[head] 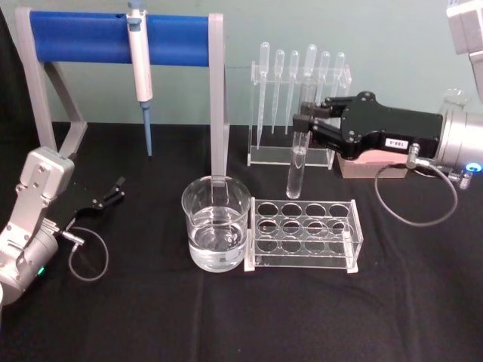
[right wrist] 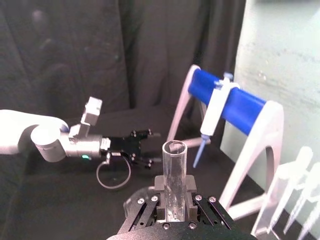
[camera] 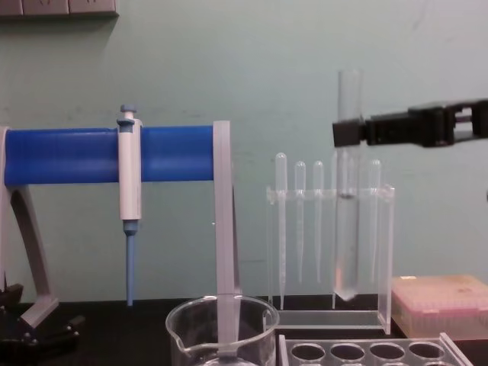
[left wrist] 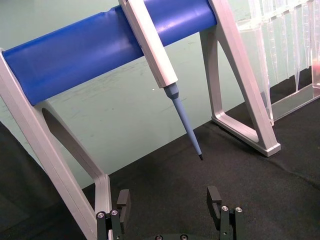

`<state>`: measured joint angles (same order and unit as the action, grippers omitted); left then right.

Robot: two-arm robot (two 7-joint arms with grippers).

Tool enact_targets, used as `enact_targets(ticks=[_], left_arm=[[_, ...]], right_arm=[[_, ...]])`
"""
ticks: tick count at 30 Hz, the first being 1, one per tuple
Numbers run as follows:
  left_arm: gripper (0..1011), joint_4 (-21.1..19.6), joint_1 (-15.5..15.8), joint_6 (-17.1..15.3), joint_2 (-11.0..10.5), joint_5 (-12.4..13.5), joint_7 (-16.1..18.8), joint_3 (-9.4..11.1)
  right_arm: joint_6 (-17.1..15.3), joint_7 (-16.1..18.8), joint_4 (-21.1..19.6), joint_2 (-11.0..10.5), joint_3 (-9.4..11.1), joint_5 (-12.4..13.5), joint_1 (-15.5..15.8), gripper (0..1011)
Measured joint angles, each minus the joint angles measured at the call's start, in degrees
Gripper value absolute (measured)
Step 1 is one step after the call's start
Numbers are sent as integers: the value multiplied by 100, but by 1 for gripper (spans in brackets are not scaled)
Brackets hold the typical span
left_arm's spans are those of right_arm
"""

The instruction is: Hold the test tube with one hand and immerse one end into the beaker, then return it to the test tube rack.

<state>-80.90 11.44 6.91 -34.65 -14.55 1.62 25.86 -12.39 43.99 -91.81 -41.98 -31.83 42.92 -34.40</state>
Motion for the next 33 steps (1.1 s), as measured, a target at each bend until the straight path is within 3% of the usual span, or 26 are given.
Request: enact_targets(ticks=[6, 16, 24, 33], left_arm=[[1000, 0, 0, 0, 0, 0, 0, 0], [1000, 0, 0, 0, 0, 0, 0, 0], [1000, 0, -1, 0, 0, 0, 0, 0], [1000, 0, -1, 0, 0, 0, 0, 0]], right_arm=[[74, 72, 22, 111, -107, 48, -186, 233], [124, 70, 142, 573, -540, -30, -557, 233], [274, 42, 356, 861, -818, -163, -623, 233], [633, 118, 685, 1057, -963, -367, -568, 233]])
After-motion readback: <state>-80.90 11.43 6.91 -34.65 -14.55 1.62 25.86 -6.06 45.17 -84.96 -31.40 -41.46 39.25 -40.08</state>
